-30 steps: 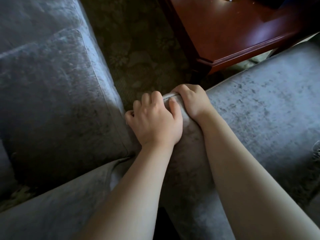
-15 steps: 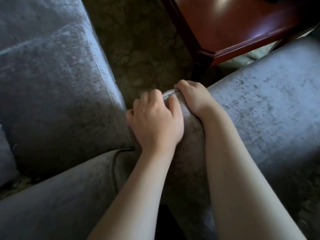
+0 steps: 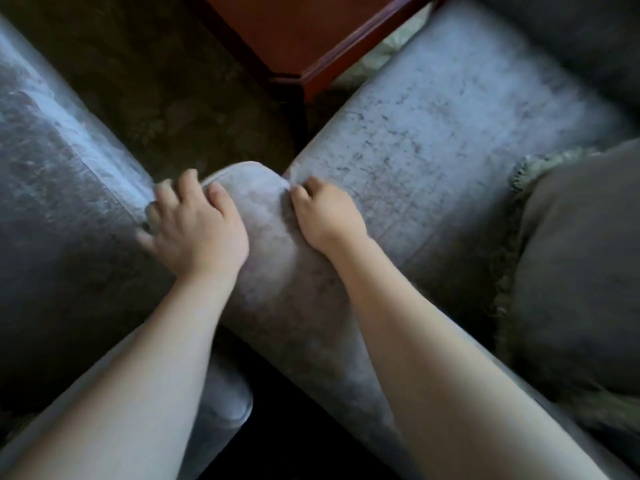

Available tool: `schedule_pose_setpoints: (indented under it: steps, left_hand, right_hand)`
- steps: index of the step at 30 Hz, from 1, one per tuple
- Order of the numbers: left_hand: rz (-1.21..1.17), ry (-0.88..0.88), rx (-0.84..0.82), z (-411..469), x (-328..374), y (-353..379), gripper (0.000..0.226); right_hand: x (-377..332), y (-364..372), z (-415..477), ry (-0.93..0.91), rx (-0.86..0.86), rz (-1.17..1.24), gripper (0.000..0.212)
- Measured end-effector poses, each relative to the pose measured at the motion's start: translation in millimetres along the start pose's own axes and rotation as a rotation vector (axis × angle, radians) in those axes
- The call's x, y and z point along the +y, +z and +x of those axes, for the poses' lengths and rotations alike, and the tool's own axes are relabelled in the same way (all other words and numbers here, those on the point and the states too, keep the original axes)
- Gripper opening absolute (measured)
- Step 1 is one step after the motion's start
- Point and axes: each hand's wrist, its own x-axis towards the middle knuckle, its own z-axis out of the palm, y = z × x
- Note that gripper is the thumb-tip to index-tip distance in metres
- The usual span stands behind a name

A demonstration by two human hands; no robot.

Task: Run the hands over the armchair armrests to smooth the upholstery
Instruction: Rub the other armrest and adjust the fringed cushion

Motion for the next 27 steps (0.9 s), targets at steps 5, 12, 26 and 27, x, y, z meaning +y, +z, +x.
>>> schedule_pose_setpoints:
  steps: [5,12,26,27]
  left_hand:
    - [0.312,0.355,-0.296,-66.9,64.9,1.5,0.064]
    - [0.494,1.165,-0.856,-307.7,158.7,31.6,0.052]
    - [0.428,1.194,-0.926,-348.8,193.1,62.2,0.049]
    - [0.421,1.202,-0.928,-348.8,191.6,61.6,0.049]
  right_hand:
    - [126.7,-56.5,-140.7,0.307,0.098,-0.087,0.040]
    - [251.6,-109.4,-320.1,0.695,0.290,-0.265,0.030]
    - [283.5,-128.0,-292.6,0.721,0.063,-0.152,0.047]
    - [283.7,-127.1,-293.2,0.719,0.073,-0.154,0.049]
